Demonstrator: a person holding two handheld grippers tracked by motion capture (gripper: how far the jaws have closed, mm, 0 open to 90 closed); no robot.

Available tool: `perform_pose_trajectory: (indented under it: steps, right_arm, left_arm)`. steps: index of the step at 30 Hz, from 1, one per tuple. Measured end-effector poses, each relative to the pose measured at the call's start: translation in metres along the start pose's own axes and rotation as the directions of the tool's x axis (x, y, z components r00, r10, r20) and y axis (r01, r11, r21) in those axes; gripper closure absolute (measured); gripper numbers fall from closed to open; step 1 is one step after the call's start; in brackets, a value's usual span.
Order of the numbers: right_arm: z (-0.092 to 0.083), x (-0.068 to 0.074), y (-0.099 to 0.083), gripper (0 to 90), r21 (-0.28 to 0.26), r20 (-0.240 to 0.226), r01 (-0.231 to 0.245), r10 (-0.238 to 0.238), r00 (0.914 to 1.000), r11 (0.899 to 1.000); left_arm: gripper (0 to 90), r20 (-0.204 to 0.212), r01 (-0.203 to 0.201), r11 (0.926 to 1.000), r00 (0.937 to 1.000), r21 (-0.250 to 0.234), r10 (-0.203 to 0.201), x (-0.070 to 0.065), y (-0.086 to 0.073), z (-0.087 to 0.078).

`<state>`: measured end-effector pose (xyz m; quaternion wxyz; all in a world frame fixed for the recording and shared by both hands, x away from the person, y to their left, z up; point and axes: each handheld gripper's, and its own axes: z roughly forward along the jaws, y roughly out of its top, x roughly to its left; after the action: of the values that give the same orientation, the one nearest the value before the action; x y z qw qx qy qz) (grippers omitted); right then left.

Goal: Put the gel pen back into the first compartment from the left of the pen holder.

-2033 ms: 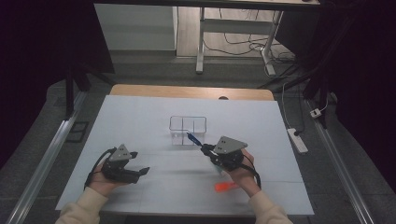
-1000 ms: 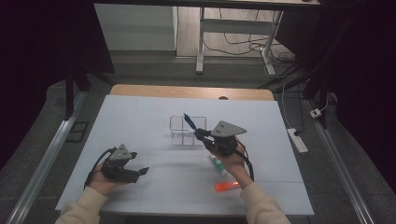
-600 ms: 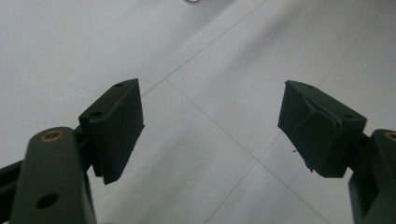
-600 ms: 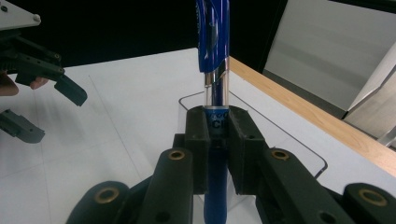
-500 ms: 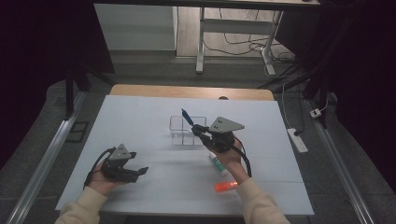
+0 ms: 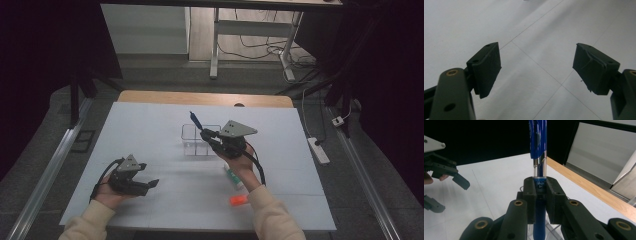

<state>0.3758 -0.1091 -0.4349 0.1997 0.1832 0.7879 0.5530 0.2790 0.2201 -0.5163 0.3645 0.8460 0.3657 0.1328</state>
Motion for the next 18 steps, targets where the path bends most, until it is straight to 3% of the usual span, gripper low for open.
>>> perform_pose_trajectory:
  steps: [18]
  right_arm:
    - [0.018,-0.006,0.012,79.1,-0.025,-0.003,-0.023,0.023,0.9997,0.999]
  left_arm:
    - [22.1,0.002,-0.001,1.0,1.0,0.008,0.001,0.0,-0.001,0.001]
